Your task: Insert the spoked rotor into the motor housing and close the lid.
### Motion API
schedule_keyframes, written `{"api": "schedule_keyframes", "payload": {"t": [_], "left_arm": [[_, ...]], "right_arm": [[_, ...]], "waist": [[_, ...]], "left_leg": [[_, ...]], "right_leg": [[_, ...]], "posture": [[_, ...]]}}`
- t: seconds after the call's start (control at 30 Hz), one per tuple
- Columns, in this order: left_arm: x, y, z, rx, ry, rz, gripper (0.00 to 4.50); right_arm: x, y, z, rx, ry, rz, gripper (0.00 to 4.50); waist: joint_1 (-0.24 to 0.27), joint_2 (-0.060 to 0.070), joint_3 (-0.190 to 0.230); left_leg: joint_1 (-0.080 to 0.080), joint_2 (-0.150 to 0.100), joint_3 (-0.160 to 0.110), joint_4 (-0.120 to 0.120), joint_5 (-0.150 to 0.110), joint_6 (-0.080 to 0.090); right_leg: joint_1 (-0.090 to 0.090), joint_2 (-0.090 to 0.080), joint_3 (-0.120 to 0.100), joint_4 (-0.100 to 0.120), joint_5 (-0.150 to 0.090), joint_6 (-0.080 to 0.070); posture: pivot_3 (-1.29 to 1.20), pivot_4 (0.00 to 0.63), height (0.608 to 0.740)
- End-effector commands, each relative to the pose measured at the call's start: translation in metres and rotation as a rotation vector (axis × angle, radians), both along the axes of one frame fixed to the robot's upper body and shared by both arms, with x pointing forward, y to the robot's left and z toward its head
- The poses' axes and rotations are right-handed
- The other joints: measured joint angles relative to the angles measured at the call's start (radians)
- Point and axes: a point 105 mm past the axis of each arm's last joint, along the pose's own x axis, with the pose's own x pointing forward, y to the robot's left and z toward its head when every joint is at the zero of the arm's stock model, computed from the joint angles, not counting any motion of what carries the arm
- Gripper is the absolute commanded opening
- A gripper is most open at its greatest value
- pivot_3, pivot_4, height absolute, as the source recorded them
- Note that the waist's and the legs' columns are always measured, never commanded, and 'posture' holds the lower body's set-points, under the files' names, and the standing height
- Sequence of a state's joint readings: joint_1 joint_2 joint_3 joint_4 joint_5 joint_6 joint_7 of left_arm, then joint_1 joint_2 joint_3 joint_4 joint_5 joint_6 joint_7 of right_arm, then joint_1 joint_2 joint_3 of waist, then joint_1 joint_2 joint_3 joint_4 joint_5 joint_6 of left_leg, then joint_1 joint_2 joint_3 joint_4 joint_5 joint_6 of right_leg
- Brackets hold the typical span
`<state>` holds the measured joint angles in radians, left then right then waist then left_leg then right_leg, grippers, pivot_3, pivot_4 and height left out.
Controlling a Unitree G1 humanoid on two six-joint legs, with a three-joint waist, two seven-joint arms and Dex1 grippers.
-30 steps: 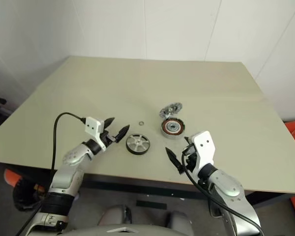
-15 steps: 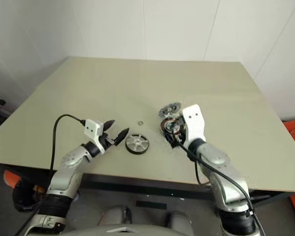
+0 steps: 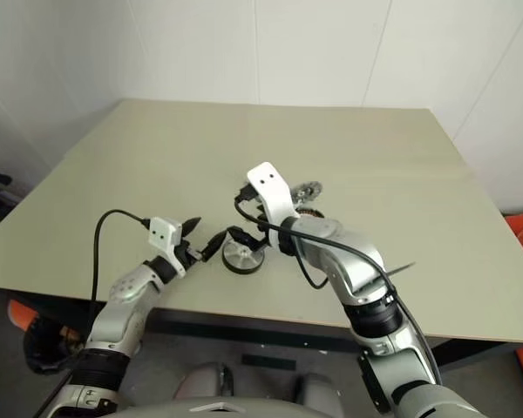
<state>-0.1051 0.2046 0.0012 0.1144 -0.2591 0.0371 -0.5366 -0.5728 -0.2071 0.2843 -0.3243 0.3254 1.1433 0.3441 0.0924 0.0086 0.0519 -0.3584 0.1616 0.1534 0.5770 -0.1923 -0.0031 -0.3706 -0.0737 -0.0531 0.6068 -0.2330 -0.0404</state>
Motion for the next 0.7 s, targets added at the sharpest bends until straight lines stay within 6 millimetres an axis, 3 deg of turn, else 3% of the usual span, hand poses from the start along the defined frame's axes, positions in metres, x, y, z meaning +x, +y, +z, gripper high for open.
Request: {"api": "schedule_keyframes", "payload": {"t": [0.03,0.27,0.53,0.7], "left_arm": [[0.001,0.001,0.010,-0.002,-0.052,0.008,4.48],[0.001,0.002,0.008,-0.004,-0.046,0.020,4.48],[0.000,0.004,0.006,-0.006,-0.041,0.025,4.48],[0.000,0.004,0.004,-0.007,-0.039,0.026,4.48]], "right_arm": [[0.013,0.015,0.001,-0.047,-0.037,-0.004,4.50],[0.032,0.025,-0.024,-0.139,-0.033,-0.025,4.50],[0.057,0.026,-0.024,-0.139,-0.040,-0.098,4.50],[0.062,0.026,-0.029,-0.152,-0.013,-0.121,4.50]], "waist": [[-0.003,0.000,0.000],[-0.002,0.000,0.000],[-0.011,0.000,0.000],[-0.019,0.000,0.000]], "left_leg": [[0.000,0.000,0.000,0.000,0.000,0.000],[-0.002,0.000,0.000,0.000,0.001,-0.002],[-0.002,0.000,0.000,0.000,0.001,-0.002],[-0.002,0.000,0.000,0.000,0.001,-0.002]], "right_leg": [[0.000,0.000,0.000,0.000,0.000,0.000],[-0.001,0.000,0.000,0.000,0.000,0.000],[-0.002,0.000,0.000,0.000,0.000,-0.001],[-0.002,0.000,0.000,0.000,0.001,-0.001]], "posture": [[0.00,0.000,0.740],[0.00,0.000,0.740],[0.00,0.000,0.740],[0.00,0.000,0.740]]}}
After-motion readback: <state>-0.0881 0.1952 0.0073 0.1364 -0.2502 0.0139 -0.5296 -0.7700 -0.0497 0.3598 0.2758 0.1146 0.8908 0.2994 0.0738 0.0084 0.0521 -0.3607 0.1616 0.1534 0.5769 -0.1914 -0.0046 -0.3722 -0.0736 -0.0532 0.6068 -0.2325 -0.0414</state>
